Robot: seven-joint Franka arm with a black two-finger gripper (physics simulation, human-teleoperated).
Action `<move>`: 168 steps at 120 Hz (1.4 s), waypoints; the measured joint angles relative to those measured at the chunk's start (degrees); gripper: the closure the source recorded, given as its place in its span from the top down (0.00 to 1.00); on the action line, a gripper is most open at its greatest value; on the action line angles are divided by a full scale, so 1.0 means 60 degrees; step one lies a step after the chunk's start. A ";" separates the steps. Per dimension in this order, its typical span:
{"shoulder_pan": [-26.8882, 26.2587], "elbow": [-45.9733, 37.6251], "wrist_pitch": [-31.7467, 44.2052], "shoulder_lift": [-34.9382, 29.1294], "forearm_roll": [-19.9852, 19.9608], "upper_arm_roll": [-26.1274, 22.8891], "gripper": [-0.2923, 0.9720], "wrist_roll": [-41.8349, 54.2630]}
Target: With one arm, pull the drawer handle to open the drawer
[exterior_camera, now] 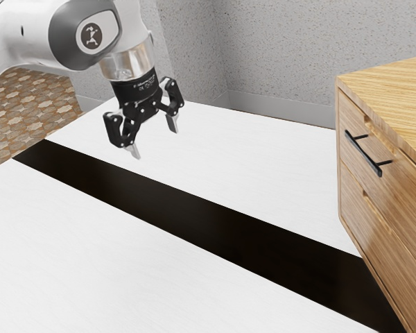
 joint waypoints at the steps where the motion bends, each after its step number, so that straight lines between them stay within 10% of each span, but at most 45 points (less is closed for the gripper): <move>1: 0.0000 -0.0002 0.0000 0.0000 0.0000 0.0000 0.77 -0.0016; 46: -0.0207 0.1293 0.0759 -0.0283 -0.0088 -0.0359 0.77 -0.0532; 77: -0.1357 0.0940 0.3817 0.0720 -0.2464 -0.0551 0.77 -0.0418; 103: -0.2406 -0.0372 0.4661 -0.0278 -0.3148 -0.0714 0.71 0.0014; 150: -0.2236 -0.0811 0.5045 0.0043 -0.2938 -0.0695 0.53 0.1561; 168: -0.0916 -0.0419 0.5185 0.0528 -0.3113 -0.2109 0.47 0.2099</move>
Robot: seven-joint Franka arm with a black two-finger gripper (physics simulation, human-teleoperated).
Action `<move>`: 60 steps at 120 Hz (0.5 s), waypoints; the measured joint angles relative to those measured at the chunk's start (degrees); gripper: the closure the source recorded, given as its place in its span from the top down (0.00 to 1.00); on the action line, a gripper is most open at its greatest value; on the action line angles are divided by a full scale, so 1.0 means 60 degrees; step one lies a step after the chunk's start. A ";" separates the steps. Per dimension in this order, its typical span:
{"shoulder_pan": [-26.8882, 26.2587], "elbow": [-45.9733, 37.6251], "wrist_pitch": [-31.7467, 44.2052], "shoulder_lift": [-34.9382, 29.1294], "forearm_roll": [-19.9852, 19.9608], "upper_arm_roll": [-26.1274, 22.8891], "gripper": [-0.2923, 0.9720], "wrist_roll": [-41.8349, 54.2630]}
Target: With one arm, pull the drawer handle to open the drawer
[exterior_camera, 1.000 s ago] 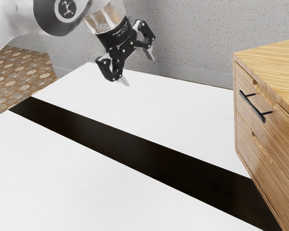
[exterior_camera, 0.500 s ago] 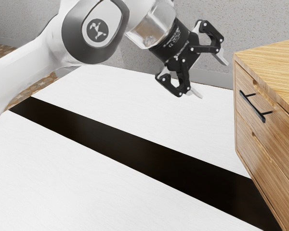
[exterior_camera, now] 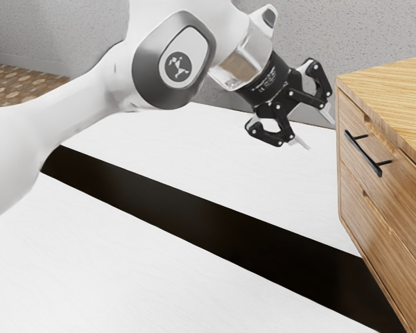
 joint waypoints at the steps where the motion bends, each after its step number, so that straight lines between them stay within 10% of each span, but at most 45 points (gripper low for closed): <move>1: 0.0038 0.0004 0.0008 0.0006 -0.0002 -0.0044 0.47 0.0027; 60: -0.0109 -0.0004 0.0213 0.0115 -0.0050 -0.0652 0.41 0.1086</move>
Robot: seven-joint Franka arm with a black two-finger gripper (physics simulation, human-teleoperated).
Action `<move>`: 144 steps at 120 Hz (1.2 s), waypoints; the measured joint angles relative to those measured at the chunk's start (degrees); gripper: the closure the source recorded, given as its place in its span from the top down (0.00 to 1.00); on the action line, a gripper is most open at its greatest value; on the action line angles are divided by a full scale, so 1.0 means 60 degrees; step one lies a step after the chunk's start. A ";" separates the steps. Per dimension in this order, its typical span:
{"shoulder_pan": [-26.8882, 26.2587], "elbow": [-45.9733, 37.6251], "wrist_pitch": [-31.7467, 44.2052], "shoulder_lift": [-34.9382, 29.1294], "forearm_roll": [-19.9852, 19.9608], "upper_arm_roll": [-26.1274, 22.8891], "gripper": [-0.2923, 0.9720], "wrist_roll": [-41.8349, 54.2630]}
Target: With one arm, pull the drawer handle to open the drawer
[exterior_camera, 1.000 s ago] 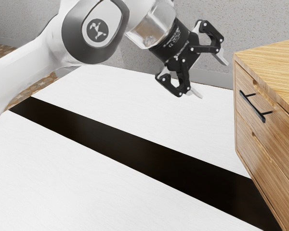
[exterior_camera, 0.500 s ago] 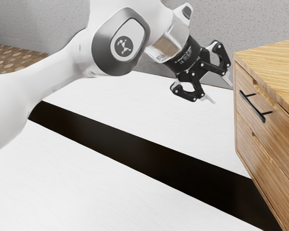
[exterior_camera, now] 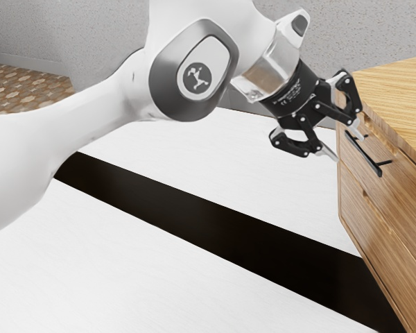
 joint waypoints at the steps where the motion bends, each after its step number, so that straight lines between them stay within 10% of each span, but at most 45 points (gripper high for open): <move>1: 0.0001 0.0000 0.0004 0.0007 -0.0003 -0.0001 0.41 0.0012; 144: 0.0155 -0.0036 0.0314 0.0339 -0.0053 -0.0246 0.21 0.0795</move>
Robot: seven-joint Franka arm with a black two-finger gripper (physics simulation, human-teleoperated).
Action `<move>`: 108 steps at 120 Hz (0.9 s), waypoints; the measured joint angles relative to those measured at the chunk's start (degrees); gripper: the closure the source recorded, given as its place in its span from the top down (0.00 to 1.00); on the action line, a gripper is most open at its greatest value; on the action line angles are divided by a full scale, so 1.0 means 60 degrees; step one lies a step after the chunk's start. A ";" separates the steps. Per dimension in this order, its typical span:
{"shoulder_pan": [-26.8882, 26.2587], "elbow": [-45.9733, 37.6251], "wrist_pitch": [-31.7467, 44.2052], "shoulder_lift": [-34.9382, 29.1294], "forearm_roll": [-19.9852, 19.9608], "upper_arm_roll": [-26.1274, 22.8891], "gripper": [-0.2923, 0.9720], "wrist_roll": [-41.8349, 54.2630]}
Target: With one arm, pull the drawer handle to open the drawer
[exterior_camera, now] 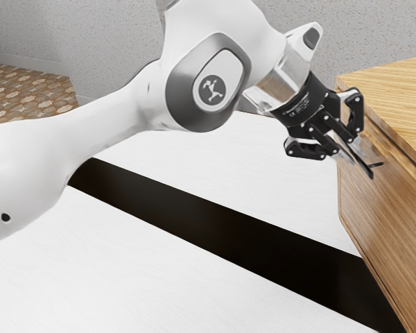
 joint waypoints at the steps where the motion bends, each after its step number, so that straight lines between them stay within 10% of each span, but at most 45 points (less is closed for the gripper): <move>1: 0.0000 -0.0010 0.0000 -0.0008 0.0000 0.0001 0.21 0.0002; 108: -0.0019 -0.1205 0.0000 -0.1017 -0.0008 0.0271 0.23 0.0101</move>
